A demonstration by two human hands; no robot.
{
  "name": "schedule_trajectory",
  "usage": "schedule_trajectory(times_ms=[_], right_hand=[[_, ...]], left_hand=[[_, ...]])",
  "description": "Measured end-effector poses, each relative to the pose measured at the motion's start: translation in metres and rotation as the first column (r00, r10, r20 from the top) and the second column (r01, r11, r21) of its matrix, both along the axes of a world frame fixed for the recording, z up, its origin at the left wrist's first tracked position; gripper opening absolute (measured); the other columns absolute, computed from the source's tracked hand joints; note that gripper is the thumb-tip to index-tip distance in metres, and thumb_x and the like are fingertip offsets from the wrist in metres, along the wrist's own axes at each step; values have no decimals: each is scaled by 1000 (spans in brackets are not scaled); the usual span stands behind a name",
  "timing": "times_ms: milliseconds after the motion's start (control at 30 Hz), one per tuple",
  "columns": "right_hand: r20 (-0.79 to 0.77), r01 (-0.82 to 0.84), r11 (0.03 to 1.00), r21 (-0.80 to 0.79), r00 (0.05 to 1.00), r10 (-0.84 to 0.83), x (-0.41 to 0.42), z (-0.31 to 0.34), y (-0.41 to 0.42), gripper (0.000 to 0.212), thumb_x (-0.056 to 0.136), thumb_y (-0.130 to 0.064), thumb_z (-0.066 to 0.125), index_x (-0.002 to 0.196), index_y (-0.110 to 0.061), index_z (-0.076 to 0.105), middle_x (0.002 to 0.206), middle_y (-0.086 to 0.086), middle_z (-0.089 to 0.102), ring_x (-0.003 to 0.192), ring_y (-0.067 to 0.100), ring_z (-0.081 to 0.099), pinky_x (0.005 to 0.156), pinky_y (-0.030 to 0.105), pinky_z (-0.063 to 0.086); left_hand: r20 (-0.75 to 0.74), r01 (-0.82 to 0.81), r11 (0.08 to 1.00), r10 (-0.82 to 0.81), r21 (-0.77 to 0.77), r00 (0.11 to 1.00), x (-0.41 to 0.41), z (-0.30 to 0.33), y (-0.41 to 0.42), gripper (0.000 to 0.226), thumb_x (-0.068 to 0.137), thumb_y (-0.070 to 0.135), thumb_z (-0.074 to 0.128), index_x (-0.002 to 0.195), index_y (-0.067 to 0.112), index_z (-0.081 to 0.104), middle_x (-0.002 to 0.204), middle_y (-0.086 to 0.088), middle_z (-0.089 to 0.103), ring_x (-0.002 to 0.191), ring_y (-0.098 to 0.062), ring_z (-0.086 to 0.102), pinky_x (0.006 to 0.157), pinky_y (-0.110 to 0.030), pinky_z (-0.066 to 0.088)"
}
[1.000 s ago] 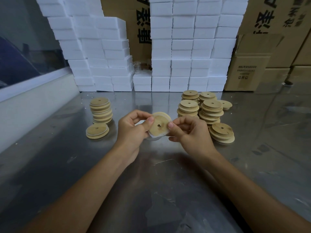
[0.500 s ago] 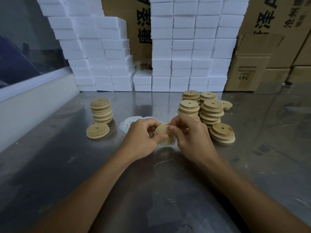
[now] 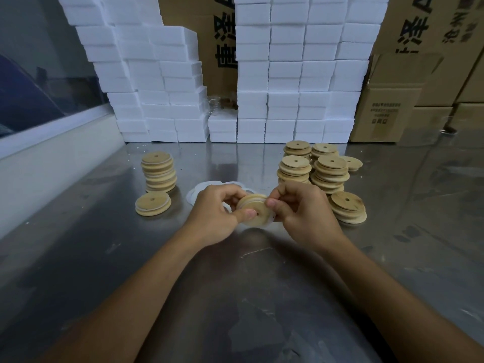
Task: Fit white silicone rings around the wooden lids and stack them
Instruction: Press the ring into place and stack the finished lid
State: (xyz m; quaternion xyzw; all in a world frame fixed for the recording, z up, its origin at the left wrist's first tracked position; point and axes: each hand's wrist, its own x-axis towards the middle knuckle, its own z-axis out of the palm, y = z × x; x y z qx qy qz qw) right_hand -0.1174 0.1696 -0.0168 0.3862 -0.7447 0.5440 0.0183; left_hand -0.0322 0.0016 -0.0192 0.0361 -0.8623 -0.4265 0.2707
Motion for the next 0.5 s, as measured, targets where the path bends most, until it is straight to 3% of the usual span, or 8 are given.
schedule_trajectory(times_ms=[200,367,500], right_hand=[[68,-4,1000,-3,998,4,-2,-3,-3,8,86,-12,74,81,-18,70,76,0,74,73,15,73,74,40,62],[92,12,1000,14,996,-13,-3,-2,-2,5,86,-11,73,82,-9,72,75,4,74,73,20,72,73,36,61],[142,-3,1000,-12,990,5,-3,3,0,7,88,-2,69,80,0,69,68,4,70,62,10,66,62,22,55]], left_hand=[[-18,8,993,-6,121,1000,-1,-5,-4,25,70,6,84,75,25,69,75,7,67,69,-5,61,65,-18,49],[-24,48,961,-43,273,999,-1,-10,-3,23,72,3,82,76,22,70,73,10,71,71,-4,63,66,-16,50],[-22,88,939,-85,333,996,-1,-11,-2,25,74,3,80,72,27,73,74,9,71,73,-5,63,66,-18,52]])
